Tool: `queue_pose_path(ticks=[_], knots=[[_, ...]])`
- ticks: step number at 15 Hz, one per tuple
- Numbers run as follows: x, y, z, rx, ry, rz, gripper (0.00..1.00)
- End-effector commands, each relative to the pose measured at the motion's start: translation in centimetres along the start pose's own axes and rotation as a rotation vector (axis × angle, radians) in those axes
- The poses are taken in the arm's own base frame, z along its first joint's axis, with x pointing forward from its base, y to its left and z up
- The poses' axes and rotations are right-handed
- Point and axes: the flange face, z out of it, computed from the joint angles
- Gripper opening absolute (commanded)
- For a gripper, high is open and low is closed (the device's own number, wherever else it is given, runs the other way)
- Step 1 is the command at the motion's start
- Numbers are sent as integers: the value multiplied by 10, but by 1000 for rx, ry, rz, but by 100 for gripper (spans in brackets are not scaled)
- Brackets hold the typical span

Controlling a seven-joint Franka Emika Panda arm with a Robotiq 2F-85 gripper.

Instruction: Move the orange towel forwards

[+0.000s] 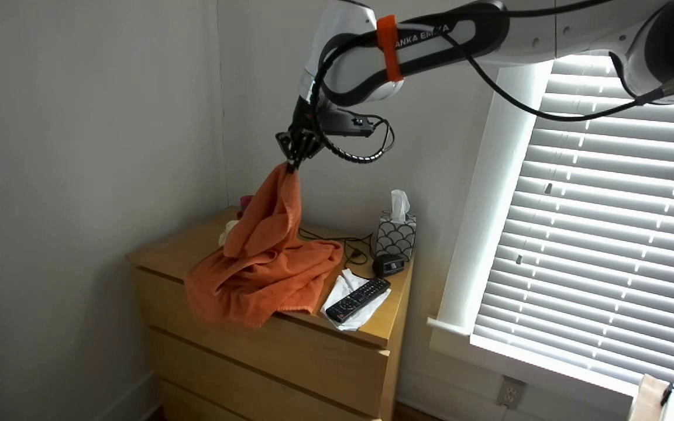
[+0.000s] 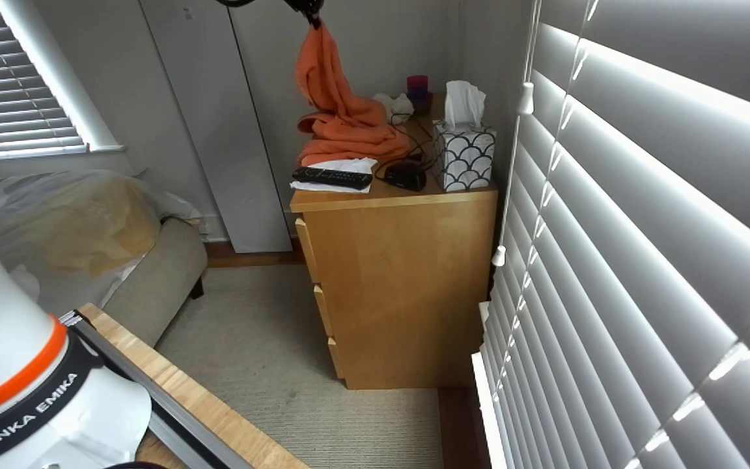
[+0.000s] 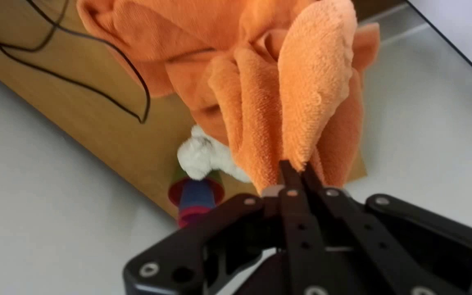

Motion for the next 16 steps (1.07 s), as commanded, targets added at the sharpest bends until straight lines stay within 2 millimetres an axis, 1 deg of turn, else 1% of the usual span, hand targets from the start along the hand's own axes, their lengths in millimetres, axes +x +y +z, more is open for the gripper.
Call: queue_pose_path(ticks=[1,4,7,9,13,16], knots=[[-34,23,51,-51,-141,44,1],[-53,49,99,-89,-179,69,1],[-64,65,135,-101,-156,71,1],[-66,69,154,-103,-99,70,1],[-63,73,186,-81,29,77,1],[-74,79,214,-96,27,67,1]])
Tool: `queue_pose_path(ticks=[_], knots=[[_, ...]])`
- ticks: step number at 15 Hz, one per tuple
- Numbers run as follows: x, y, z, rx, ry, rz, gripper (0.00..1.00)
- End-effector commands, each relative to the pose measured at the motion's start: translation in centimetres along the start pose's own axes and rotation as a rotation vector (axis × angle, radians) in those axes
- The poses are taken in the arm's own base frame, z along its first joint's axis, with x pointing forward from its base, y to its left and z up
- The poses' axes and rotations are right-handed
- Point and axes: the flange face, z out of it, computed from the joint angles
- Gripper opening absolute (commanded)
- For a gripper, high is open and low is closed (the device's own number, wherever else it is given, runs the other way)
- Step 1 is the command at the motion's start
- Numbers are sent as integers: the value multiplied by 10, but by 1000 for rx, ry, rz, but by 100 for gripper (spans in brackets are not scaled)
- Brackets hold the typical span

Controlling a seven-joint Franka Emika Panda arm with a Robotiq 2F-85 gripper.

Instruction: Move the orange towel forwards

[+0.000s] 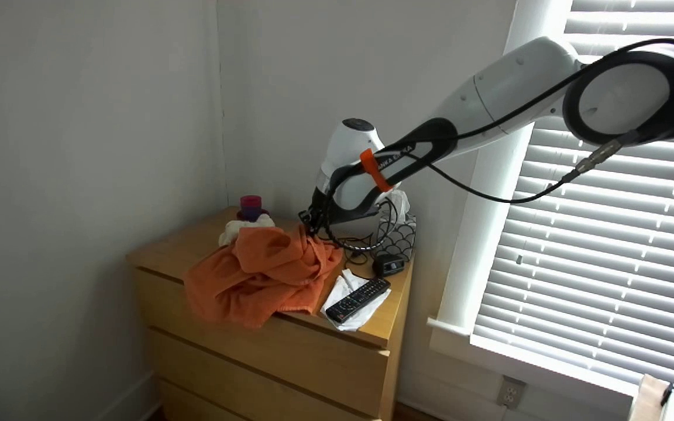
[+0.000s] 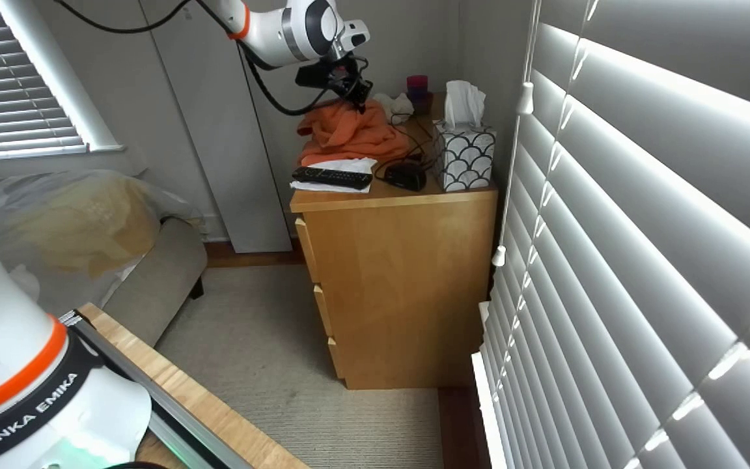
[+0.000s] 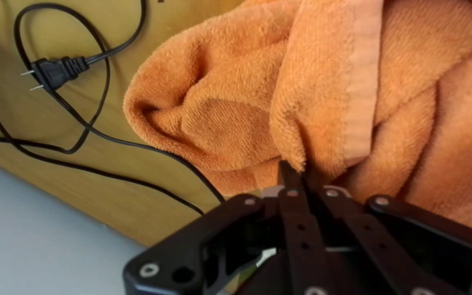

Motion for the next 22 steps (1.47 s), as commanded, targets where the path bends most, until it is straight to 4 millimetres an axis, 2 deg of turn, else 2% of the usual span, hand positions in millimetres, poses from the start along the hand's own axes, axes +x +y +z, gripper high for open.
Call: queue_pose_path(ticks=[1,3,5,6,8,11,14,15,16,18,22], knots=[[-12,1,34,-26,2,4,1],[-18,7,47,-35,-16,-1,1],[-20,12,52,-33,-21,-12,1],[-20,11,50,-21,-41,-17,29],[-15,8,32,-16,-39,-55,36],[3,3,-35,-3,-30,-119,58],[15,-1,-106,47,-123,-151,82],[17,-1,-124,55,-168,-162,89],[21,-9,-143,119,-184,-187,95],[23,-22,-171,186,-247,-222,100],[11,-32,-196,207,-399,-270,100]])
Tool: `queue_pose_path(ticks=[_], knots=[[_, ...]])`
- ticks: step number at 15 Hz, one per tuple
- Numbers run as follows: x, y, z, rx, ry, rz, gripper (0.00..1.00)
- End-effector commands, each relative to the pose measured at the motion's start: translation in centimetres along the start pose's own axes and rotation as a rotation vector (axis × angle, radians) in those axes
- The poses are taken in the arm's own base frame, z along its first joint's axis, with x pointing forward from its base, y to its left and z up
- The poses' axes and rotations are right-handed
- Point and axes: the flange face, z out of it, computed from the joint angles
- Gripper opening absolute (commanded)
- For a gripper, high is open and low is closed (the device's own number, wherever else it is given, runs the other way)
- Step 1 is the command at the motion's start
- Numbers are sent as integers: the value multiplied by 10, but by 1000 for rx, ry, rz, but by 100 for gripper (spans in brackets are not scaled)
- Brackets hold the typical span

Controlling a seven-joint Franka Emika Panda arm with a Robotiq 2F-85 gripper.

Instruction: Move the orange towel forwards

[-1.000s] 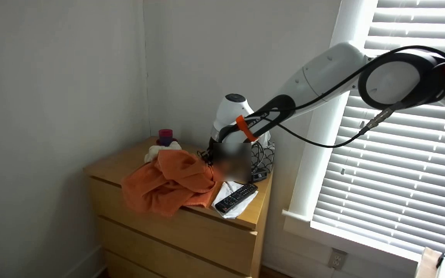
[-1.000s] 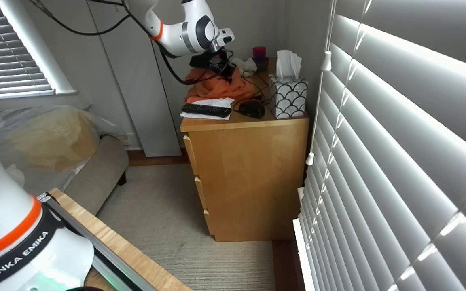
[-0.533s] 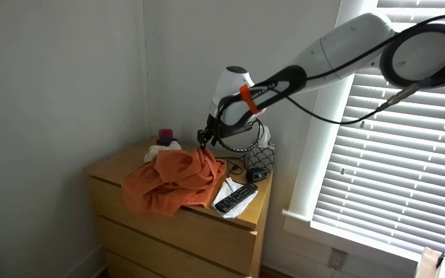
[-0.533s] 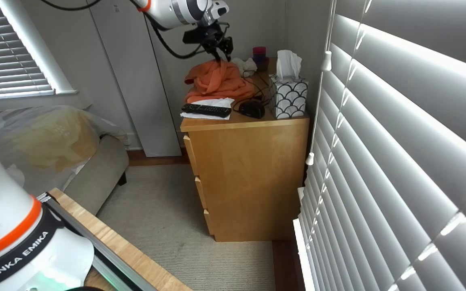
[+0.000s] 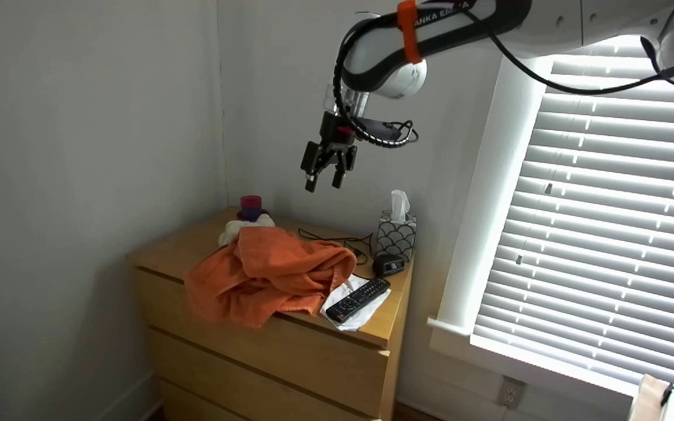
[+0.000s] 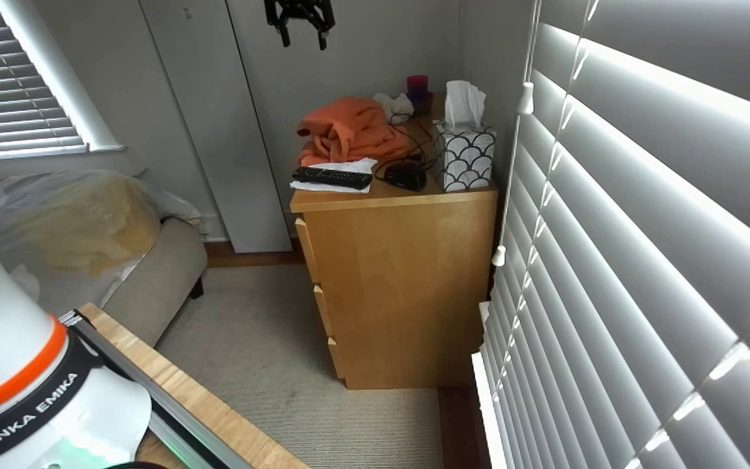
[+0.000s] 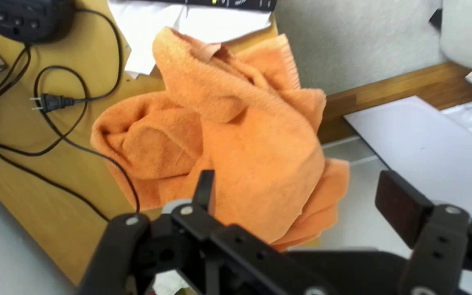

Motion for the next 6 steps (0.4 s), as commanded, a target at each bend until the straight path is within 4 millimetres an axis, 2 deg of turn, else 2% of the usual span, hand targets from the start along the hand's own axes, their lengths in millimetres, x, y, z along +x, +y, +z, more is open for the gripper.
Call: queue_pose_path(ticks=[1,3,4,6], knots=[[-14,-4,-4,10,-109,-47,100],[-17,0,-5,-48,-109,-63,100],[-10,-4,-5,-9,-91,-38,100],[-10,0,-5,-29,-92,-44,100]])
